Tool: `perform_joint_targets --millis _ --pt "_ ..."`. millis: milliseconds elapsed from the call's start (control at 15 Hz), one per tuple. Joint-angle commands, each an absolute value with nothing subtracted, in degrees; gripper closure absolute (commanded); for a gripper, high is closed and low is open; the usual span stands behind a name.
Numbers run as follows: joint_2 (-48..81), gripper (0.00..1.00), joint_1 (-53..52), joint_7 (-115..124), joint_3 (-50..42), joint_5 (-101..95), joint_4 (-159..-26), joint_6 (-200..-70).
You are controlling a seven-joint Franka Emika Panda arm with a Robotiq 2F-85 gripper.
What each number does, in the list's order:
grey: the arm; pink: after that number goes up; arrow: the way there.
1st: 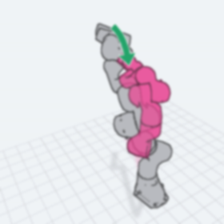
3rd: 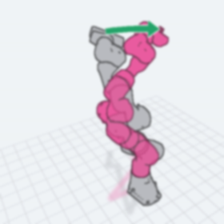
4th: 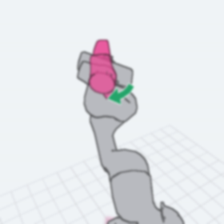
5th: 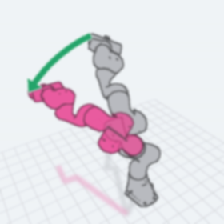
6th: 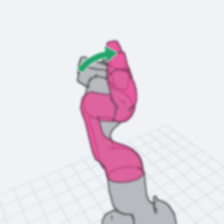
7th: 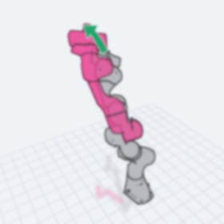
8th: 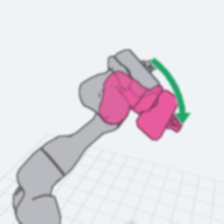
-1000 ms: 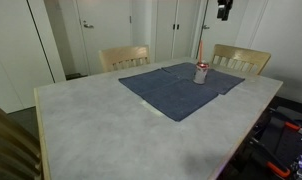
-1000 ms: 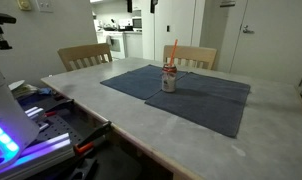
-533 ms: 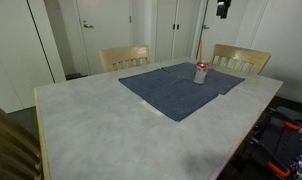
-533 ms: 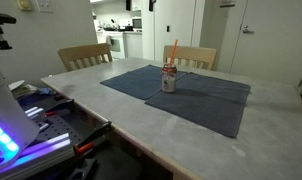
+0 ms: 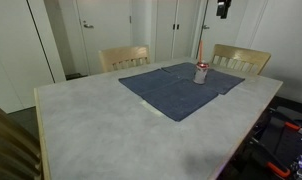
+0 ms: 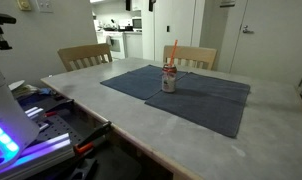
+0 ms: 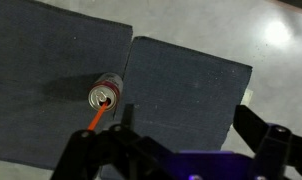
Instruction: Remove the straw from the can and put it on the table
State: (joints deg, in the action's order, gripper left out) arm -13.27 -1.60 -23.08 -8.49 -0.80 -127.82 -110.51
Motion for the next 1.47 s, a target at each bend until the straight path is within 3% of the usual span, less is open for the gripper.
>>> perform_joint_targets --millis 0,1400 --pt "-12.94 0.00 -0.53 -22.34 -7.04 -1.27 -127.53 -111.01" --pt "13.86 0.00 7.76 -28.48 -8.05 1.79 -108.24 -118.94"
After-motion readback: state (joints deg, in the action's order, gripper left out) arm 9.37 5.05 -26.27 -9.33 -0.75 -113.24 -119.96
